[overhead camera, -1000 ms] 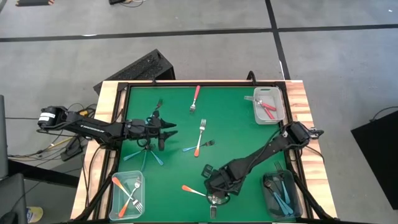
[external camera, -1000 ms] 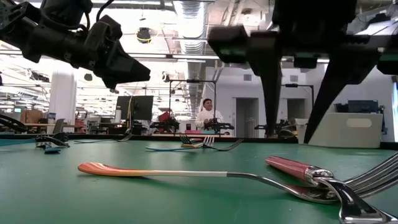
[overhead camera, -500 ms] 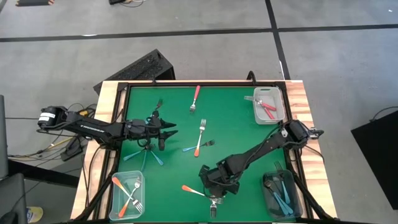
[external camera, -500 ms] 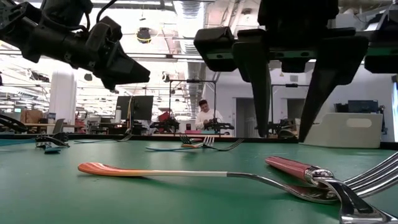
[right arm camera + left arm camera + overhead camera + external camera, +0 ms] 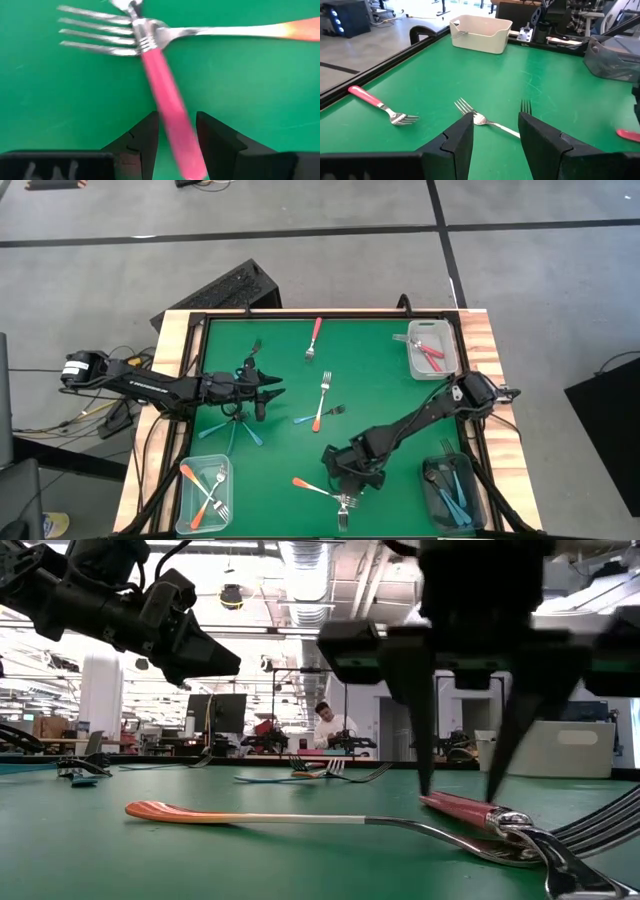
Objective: Sort silverware by color (type)
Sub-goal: Put the pink fork into the transparent bin
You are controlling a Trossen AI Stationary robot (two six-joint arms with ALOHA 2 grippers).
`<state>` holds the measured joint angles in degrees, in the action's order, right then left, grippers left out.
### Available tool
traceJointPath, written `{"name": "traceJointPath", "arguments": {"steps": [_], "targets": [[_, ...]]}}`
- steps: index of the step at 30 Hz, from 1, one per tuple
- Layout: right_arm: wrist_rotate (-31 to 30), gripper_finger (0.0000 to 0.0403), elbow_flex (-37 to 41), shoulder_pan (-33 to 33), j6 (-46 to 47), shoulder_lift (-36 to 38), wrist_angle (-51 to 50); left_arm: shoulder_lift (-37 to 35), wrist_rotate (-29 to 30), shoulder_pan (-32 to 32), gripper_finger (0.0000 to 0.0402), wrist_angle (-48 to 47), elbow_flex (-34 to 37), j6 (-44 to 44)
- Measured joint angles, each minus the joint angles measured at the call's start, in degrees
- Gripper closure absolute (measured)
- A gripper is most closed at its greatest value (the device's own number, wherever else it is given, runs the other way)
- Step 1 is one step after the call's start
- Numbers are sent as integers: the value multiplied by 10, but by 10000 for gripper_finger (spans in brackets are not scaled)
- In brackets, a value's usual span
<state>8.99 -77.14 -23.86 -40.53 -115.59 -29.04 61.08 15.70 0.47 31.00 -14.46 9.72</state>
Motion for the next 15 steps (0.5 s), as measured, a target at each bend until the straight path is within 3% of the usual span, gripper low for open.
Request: {"name": "traceJointPath", "arguments": {"steps": [6, 9, 15], "targets": [[2, 246, 36, 1, 25, 4, 15, 0, 4, 0, 260, -5, 0, 0], [-29, 248, 40, 6, 91, 4, 10, 0, 12, 0, 260, -6, 0, 0], [-48, 294, 38, 34, 198, 9, -79, 0, 12, 0, 260, -13, 0, 1]]}}
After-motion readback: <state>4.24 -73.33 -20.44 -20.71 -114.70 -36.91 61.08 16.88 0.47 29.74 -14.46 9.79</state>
